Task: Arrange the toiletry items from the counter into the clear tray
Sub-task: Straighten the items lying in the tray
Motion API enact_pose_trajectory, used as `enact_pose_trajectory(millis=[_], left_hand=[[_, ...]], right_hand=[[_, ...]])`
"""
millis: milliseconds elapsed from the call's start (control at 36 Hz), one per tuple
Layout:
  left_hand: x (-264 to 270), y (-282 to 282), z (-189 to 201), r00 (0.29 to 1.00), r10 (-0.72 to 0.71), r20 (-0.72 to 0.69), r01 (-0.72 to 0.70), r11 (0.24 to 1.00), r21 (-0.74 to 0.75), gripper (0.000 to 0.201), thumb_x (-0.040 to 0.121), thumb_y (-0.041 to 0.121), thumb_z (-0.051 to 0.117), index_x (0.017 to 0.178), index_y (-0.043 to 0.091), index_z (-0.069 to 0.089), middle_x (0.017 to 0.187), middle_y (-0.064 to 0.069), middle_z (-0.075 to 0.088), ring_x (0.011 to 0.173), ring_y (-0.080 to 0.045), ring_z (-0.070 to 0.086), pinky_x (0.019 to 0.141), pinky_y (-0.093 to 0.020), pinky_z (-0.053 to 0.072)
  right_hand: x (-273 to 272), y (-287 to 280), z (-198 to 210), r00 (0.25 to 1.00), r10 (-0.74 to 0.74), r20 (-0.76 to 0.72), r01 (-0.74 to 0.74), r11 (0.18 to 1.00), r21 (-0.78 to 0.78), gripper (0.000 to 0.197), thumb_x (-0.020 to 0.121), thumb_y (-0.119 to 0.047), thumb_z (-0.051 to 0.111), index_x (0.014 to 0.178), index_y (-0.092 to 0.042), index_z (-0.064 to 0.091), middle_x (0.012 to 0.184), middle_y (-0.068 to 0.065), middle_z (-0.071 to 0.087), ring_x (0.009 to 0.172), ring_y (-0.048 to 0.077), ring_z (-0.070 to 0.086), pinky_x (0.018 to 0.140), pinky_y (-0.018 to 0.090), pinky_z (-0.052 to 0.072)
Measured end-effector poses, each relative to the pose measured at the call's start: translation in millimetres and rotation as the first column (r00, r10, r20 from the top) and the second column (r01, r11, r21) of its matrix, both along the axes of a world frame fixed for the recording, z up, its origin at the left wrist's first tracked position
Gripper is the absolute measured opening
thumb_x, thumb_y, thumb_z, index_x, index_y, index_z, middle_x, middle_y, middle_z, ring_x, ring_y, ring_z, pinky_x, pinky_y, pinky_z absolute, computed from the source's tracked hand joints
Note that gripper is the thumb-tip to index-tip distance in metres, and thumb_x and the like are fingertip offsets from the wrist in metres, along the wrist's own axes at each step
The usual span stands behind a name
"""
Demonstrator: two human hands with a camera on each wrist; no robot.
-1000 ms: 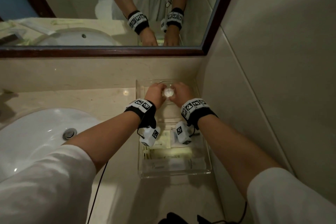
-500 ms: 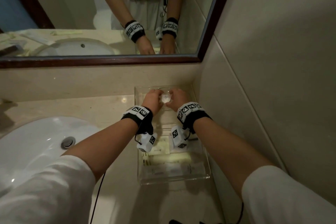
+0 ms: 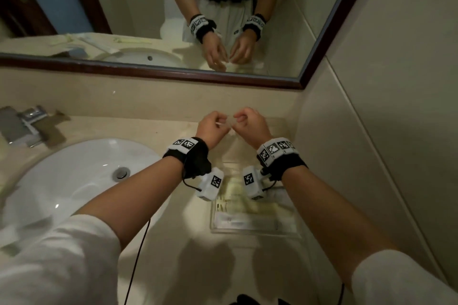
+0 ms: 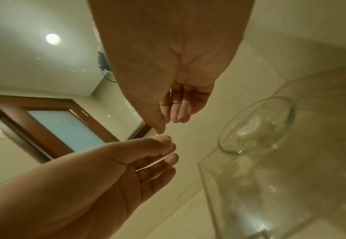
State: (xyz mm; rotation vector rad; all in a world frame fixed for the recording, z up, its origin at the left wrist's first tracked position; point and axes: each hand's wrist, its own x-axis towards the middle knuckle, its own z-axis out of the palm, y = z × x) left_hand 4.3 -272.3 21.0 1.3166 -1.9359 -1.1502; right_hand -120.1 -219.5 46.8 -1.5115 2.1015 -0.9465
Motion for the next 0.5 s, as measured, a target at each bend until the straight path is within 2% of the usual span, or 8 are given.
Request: enact_pose_trajectory(millis=[83,167,278,333,389,500], left_hand=[[35.0,2.7,3.1,0.999,0.044,-0.022,-0.044,0.999,0.015,0.036,0.084,0.02,0.066,0.118,0.01,0.057,0.13,-0.009,0.043,0.095,-0.018,0.059,0.087,-0.026,0.048],[82.9,5.8,3.5,0.991,0.132,-0.024,-0.13,0.99,0.05,0.038,0.084,0.019,0.065,0.12,0.012,0.053,0.136,-0.008,0.023,0.099,-0.018,0.052,0.099,-0.03,0.045],[164.2,10.5,2.2,0.979,0.205,-0.002,-0.205,0.978,0.035,0.038,0.083,0.016,0.066,0.118,0.012,0.053,0.135,-0.008,0.022,0.098,-0.017,0.049,0.101,-0.033,0.044],[206.7,13.4,1.0,0.97,0.242,0.011,-0.242,0.97,0.019,0.037,0.083,0.014,0.065,0.118,0.01,0.054,0.134,-0.01,0.024,0.096,-0.018,0.05,0.101,-0.033,0.044],[250.4,17.5,-0.5,0.961,0.273,0.034,-0.273,0.962,0.012,0.035,0.084,0.013,0.064,0.118,0.01,0.054,0.135,-0.011,0.025,0.102,-0.022,0.053,0.1,-0.031,0.044],[331.8,26.4,-7.1,0.944,0.305,0.127,-0.31,0.95,0.028,0.033,0.085,0.015,0.064,0.117,0.01,0.056,0.135,-0.012,0.029,0.106,-0.025,0.055,0.096,-0.027,0.043]], right_hand=[[36.0,4.3,3.8,0.997,0.071,0.011,-0.07,0.995,-0.072,0.022,0.081,-0.017,0.067,0.1,-0.006,0.063,0.097,0.005,0.056,0.08,0.012,0.053,0.076,0.023,0.045],[77.7,9.5,3.1,0.993,0.116,-0.009,-0.116,0.989,-0.091,0.027,0.087,-0.025,0.062,0.107,-0.006,0.059,0.105,0.006,0.055,0.09,0.014,0.053,0.083,0.026,0.045],[138.1,12.8,-10.0,0.974,0.198,-0.114,-0.198,0.98,0.012,0.036,0.09,-0.036,0.057,0.115,-0.01,0.056,0.115,0.006,0.055,0.107,0.021,0.052,0.096,0.037,0.042],[170.3,14.8,-17.8,0.955,0.257,-0.147,-0.243,0.964,0.105,0.04,0.09,-0.04,0.055,0.12,-0.013,0.054,0.123,0.006,0.053,0.117,0.022,0.046,0.101,0.037,0.035],[205.6,19.0,-22.2,0.933,0.314,-0.173,-0.284,0.942,0.179,0.042,0.091,-0.042,0.054,0.123,-0.015,0.052,0.128,0.006,0.05,0.121,0.024,0.041,0.1,0.037,0.03],[273.9,25.6,-35.3,0.887,0.412,-0.206,-0.352,0.895,0.275,0.046,0.088,-0.043,0.057,0.126,-0.018,0.05,0.133,0.005,0.046,0.126,0.025,0.037,0.103,0.037,0.027]])
